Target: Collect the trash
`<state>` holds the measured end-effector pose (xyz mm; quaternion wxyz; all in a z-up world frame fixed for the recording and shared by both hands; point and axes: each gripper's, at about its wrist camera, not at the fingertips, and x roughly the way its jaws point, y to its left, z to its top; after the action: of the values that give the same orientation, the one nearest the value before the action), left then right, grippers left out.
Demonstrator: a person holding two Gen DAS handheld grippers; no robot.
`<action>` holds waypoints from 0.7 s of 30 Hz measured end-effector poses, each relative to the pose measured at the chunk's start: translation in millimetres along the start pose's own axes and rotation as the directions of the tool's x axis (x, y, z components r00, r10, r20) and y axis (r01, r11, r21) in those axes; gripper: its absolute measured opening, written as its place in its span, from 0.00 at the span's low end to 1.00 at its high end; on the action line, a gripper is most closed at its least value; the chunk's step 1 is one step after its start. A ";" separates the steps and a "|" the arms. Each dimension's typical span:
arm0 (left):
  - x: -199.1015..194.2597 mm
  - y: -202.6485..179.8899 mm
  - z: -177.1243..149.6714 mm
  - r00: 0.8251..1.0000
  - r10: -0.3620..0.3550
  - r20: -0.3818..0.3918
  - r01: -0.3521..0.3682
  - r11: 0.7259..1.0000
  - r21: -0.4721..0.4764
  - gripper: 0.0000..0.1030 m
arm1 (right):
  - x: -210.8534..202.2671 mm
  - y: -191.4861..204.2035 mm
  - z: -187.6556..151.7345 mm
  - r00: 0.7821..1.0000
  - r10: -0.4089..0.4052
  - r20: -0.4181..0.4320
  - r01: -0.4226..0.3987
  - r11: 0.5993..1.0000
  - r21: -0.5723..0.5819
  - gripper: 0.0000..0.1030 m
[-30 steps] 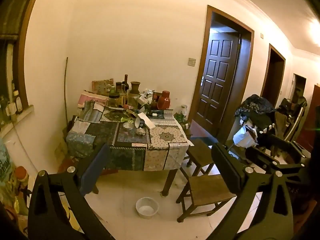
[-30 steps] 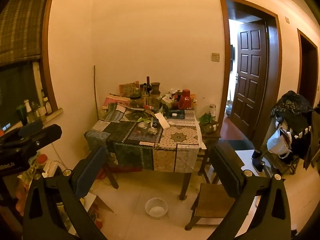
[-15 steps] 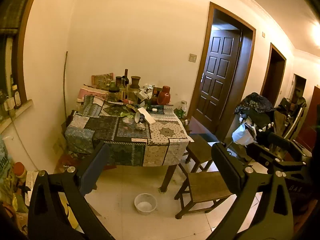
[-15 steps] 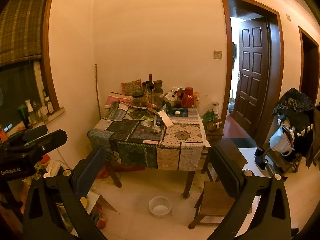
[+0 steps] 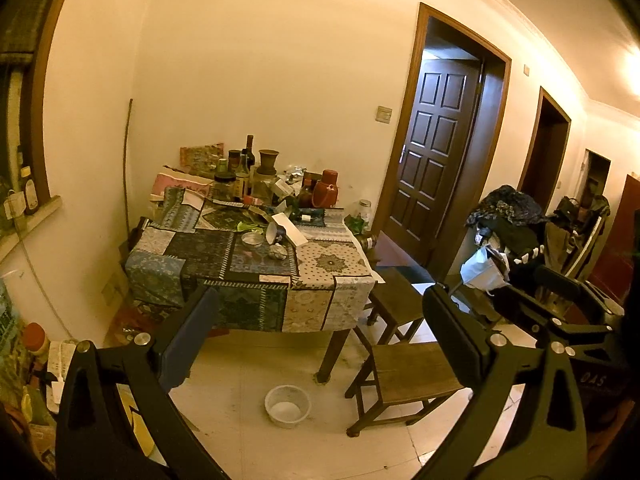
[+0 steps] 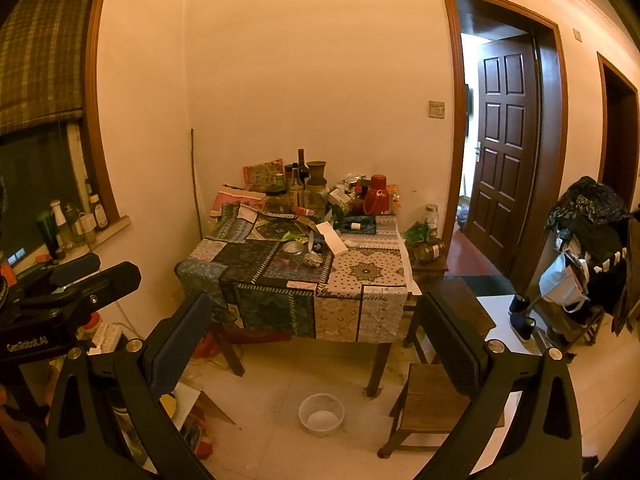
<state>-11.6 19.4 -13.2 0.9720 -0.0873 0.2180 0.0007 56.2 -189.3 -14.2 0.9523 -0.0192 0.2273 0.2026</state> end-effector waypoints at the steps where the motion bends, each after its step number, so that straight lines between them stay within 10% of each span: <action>1: -0.7 -1.7 0.7 1.000 -0.001 0.001 0.001 1.000 0.002 0.99 | 0.0 0.3 0.0 1.000 0.000 0.000 0.000 1.000 -0.001 1.00; 21: -0.4 -10.4 2.7 1.000 -0.004 0.012 0.004 1.000 0.015 0.99 | -1.7 -0.2 2.9 1.000 -0.002 0.003 0.002 1.000 0.007 1.00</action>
<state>-10.4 9.7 -8.9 0.9739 -0.0805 0.2121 -0.0024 56.1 -189.8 -10.9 0.9529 -0.0158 0.2267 0.2010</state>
